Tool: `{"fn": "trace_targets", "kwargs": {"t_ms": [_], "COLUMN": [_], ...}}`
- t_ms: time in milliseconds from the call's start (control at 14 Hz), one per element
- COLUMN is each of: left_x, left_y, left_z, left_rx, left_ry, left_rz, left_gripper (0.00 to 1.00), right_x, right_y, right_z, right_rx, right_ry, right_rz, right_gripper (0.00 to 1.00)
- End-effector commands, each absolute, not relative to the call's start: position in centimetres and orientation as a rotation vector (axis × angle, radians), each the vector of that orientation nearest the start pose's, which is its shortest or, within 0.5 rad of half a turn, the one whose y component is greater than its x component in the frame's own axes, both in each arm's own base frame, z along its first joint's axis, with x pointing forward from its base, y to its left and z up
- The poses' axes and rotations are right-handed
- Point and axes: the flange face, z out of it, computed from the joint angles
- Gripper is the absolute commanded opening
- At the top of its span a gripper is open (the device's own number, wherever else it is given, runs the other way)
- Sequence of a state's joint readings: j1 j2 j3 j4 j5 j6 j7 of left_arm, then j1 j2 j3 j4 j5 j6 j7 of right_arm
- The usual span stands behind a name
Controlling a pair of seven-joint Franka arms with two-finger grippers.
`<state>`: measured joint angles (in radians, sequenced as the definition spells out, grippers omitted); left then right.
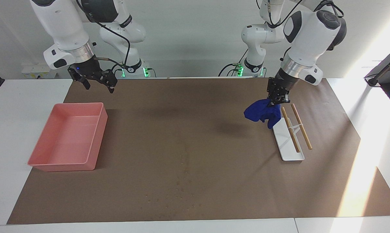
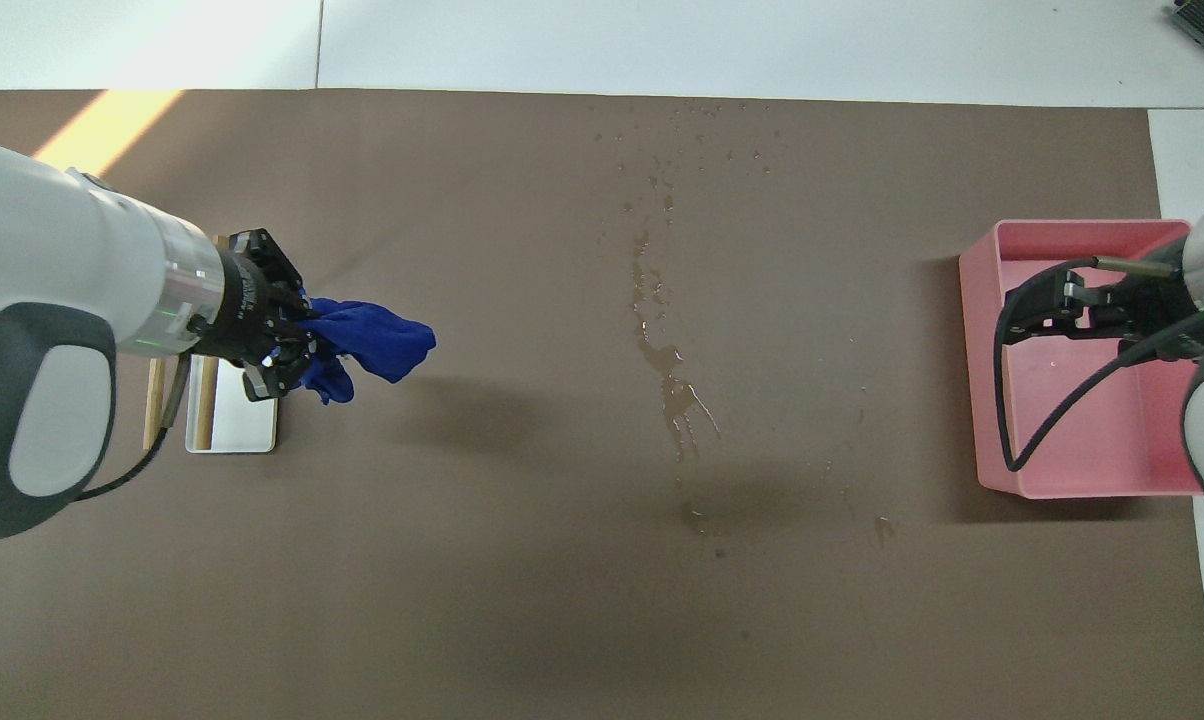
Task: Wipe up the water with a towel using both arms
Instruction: 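Lift the blue towel with the left gripper toward the table center, then hold the towel with the left gripper while the right gripper grasps it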
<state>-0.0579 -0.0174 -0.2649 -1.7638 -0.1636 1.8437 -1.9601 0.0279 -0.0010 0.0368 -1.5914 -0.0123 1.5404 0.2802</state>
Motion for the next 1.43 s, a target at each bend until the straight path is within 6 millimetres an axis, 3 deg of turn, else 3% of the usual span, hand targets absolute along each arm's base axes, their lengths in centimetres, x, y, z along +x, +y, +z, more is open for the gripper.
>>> {"fn": "trace_targets", "kwargs": {"t_ms": [0, 143, 286, 500, 643, 857, 929, 1214, 1357], "left_x": [51.9, 50.3, 48.8, 47.3, 47.2, 46.5, 46.4, 46.3, 46.5], "left_y": [-24.4, -28.5, -31.9, -34.9, -35.9, -37.3, -37.4, -37.5, -37.5], "left_z": [59.2, 60.4, 61.3, 62.3, 63.0, 63.4, 63.5, 63.9, 63.9], "left_rx": [1.901, 1.818, 1.701, 1.577, 1.446, 1.366, 1.357, 1.301, 1.258], "left_ry": [2.261, 2.279, 2.306, 2.309, 2.330, 2.328, 2.332, 2.345, 2.346], "left_rz": [-0.176, -0.181, -0.187, -0.215, -0.240, -0.270, -0.274, -0.287, -0.297], "left_gripper": [0.00, 0.00, 0.00, 0.00, 0.00, 0.00, 0.00, 0.00, 0.00], "right_x": [54.4, 54.8, 55.0, 55.6, 56.1, 56.9, 57.2, 57.6, 57.5], "right_y": [3.0, 3.6, 4.4, 8.3, 11.1, 13.1, 13.6, 19.1, 20.4], "right_z": [61.4, 61.5, 61.5, 61.0, 60.6, 60.2, 60.2, 59.8, 59.9], "right_rx": [-3.121, -3.110, -3.090, -3.047, -2.982, -2.752, -2.670, -2.381, -2.235], "right_ry": [0.322, 0.338, 0.461, 0.620, 0.759, 1.033, 1.131, 1.425, 1.550], "right_rz": [0.067, 0.031, 0.004, -0.045, -0.074, -0.005, 0.016, 0.110, 0.204], "right_gripper": [1.00, 1.00, 1.00, 1.00, 0.99, 0.99, 0.99, 0.98, 0.98]}}
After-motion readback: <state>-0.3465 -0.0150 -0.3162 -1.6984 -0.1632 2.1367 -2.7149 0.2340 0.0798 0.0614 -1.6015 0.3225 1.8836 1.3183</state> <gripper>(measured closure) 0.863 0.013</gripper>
